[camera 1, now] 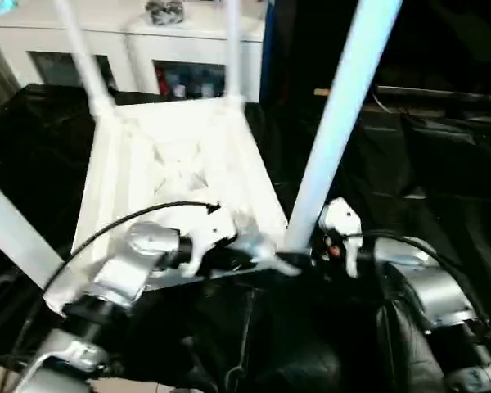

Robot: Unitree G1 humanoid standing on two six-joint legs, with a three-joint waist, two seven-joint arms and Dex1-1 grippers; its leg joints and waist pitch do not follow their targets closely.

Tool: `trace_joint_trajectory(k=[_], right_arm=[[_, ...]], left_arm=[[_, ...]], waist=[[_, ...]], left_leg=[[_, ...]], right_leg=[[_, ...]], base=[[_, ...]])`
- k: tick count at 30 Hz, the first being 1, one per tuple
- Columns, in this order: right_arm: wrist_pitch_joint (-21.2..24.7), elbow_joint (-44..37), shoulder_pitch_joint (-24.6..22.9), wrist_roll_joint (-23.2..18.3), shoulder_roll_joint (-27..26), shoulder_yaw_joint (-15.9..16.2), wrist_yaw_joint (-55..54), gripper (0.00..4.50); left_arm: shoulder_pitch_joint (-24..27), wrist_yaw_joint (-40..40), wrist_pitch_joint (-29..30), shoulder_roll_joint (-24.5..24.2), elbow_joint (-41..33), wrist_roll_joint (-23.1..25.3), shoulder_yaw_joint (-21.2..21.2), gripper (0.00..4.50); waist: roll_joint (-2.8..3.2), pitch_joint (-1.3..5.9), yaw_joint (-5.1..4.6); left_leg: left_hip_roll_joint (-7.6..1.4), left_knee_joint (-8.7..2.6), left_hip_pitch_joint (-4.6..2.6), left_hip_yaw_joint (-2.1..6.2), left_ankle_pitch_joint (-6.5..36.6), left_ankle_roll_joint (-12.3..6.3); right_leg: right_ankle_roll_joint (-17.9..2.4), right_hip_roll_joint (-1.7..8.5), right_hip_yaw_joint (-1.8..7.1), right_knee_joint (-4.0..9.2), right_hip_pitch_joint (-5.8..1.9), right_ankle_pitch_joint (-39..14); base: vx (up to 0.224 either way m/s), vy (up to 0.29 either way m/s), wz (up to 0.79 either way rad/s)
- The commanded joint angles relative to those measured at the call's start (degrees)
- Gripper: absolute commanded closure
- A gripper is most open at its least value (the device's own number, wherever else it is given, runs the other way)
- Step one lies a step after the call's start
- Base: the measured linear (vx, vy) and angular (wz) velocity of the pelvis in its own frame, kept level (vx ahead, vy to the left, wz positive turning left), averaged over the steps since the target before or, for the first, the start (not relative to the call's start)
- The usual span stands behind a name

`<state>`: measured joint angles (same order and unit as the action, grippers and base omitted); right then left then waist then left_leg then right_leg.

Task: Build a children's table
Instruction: Rotate leg to tighten

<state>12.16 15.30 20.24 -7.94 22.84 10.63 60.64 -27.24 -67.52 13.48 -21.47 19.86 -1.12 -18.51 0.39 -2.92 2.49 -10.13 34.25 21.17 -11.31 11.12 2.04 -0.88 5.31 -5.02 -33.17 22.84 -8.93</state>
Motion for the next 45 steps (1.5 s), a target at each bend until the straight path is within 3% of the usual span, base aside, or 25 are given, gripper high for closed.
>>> trace_joint_trajectory(k=[1,2,4,11,19,25,29,31,32,36,39,40,42,43,44,45], right_arm=[[0.8,-1.4,-0.8,-0.6,0.2,1.9,2.2,1.51],[0.9,-1.5,-0.8,-0.7,0.2,2.0,2.3,1.61],[1.2,-1.9,-0.9,-1.1,0.4,2.3,2.8,1.71],[1.1,-2.9,-1.5,-0.9,1.1,3.3,4.3,2.33],[1.3,-3.5,-2.2,-1.1,1.6,3.8,4.9,2.49],[0.9,-1.7,-2.9,-0.9,-1.5,2.1,-0.4,2.50],[0.7,2.5,-1.9,0.8,-6.3,-0.5,-10.9,2.50],[1.4,6.5,-0.8,2.4,-11.2,-2.3,-21.0,2.52],[1.7,7.3,-0.5,2.5,-12.7,-2.8,-23.4,2.53],[2.6,10.1,1.1,3.1,-17.6,-4.2,-30.9,2.53],[1.9,11.9,2.5,3.2,-20.5,-5.0,-34.5,2.53],[1.3,12.5,3.3,2.7,-21.9,-5.3,-34.4,1.97],[1.6,12.4,3.7,1.7,-22.6,-5.9,-33.8,1.83],[1.8,12.3,3.8,1.4,-22.7,-6.0,-33.6,1.77],[2.5,11.0,3.5,0.8,-22.0,-5.7,-32.0,1.63],[2.6,10.6,3.4,0.9,-21.6,-5.6,-31.5,1.48]], left_arm=[[-0.8,-1.9,-1.8,0.5,-1.3,-1.7,-0.5,4.50],[-1.0,-2.2,-2.0,0.3,-1.1,-1.8,-0.4,4.50],[-1.1,-3.0,-2.2,0.1,-0.8,-2.2,-0.5,4.50],[-0.8,-3.8,-2.7,-0.3,-0.6,-2.2,-0.6,4.50],[-0.8,-3.2,-2.7,0.0,-0.5,-1.8,-0.4,4.50],[-1.3,3.9,-0.6,2.4,1.0,-0.3,1.1,4.50],[-2.4,11.5,2.9,6.0,1.8,0.7,2.8,4.50],[-2.8,17.6,6.3,10.1,1.4,1.9,2.9,4.50],[-2.8,18.9,6.7,11.2,1.3,2.3,2.6,4.50],[-3.2,22.6,7.5,14.4,2.3,4.0,1.1,4.50],[-3.5,23.6,7.4,15.7,3.0,4.7,0.0,4.50],[-4.0,24.1,7.3,16.2,3.4,5.4,-0.5,4.50],[-4.4,23.9,7.2,16.1,3.4,5.6,-0.5,4.50],[-4.5,23.8,7.2,15.9,3.3,5.5,-0.4,4.50],[-4.2,22.5,7.8,15.1,2.1,5.1,-0.5,4.50],[-4.2,22.1,7.9,14.8,1.7,5.0,-0.6,4.50]], waist=[[-0.11,3.54,-0.07],[-0.57,3.58,-0.08],[-0.33,3.62,0.01],[-0.31,3.74,0.48],[-0.47,3.75,0.70],[-0.37,3.61,0.75],[-0.40,3.37,0.22],[-0.42,3.03,-0.91],[-0.51,3.16,-1.34],[-0.47,3.08,-1.96],[-0.10,3.09,-2.56],[0.09,3.09,-2.56],[0.43,3.14,-2.58],[0.22,3.11,-2.76],[0.60,3.14,-2.60],[0.40,3.12,-2.69]], left_leg=[[-3.54,-4.45,-1.16,1.43,13.8,-2.17],[-3.52,-4.41,-1.08,1.40,13.5,-2.17],[-3.54,-4.41,-1.03,1.47,12.7,-2.21],[-3.56,-4.29,-1.00,1.39,10.7,-2.72],[-3.54,-4.24,-1.04,1.35,10.7,-2.63],[-3.56,-4.28,-1.19,1.28,11.7,-2.23],[-3.28,-4.52,-1.10,1.70,15.2,-0.28],[-3.17,-4.73,-1.04,1.99,18.1,0.95],[-3.09,-4.75,-0.86,2.27,18.9,1.16],[-2.73,-4.41,-1.24,2.19,20.6,0.42],[-2.75,-4.58,-1.00,2.57,21.5,0.52],[-2.76,-4.60,-1.05,2.63,22.2,0.53],[-2.75,-4.65,-1.23,2.63,23.2,0.54],[-2.77,-4.71,-1.08,2.63,23.6,0.41],[-2.83,-4.76,-1.14,2.67,23.6,0.45],[-2.84,-4.79,-1.15,2.58,23.6,0.42]], right_leg=[[-12.5,3.68,3.18,3.55,-2.39,-16.4],[-12.3,3.70,3.19,3.59,-2.44,-16.5],[-12.2,3.74,3.21,3.45,-2.45,-16.4],[-12.8,3.66,3.21,3.04,-2.51,-13.5],[-12.5,3.70,3.23,3.12,-2.54,-14.4],[-12.3,3.69,3.28,3.38,-2.28,-15.6],[-10.3,3.89,2.99,4.18,-2.37,-23.1],[-8.9,3.73,2.74,4.70,-2.01,-27.1],[-7.7,3.84,2.55,4.86,-2.38,-29.0],[-6.4,3.77,2.52,5.77,-1.61,-31.6],[-5.7,3.71,2.09,5.96,-1.78,-32.6],[-5.6,3.73,2.04,6.00,-1.76,-32.3],[-5.9,3.63,2.10,5.97,-1.60,-31.3],[-6.2,3.62,2.12,5.94,-1.64,-30.7],[-6.6,3.66,2.16,5.82,-1.65,-29.9],[-6.7,3.55,2.20,5.89,-1.61,-29.5]], base=[[0.000,0.000,0.00],[0.000,0.000,0.00],[0.000,0.000,0.00],[0.000,0.000,0.00],[0.000,0.000,0.00],[0.000,0.000,0.00],[0.000,0.000,0.00],[0.000,0.000,0.00],[-0.054,0.011,-0.12],[0.000,0.000,0.00],[0.000,0.000,0.00],[0.000,0.000,0.00],[0.000,0.000,0.00],[0.000,0.000,0.00],[0.000,0.000,0.00],[0.000,0.000,0.00]])
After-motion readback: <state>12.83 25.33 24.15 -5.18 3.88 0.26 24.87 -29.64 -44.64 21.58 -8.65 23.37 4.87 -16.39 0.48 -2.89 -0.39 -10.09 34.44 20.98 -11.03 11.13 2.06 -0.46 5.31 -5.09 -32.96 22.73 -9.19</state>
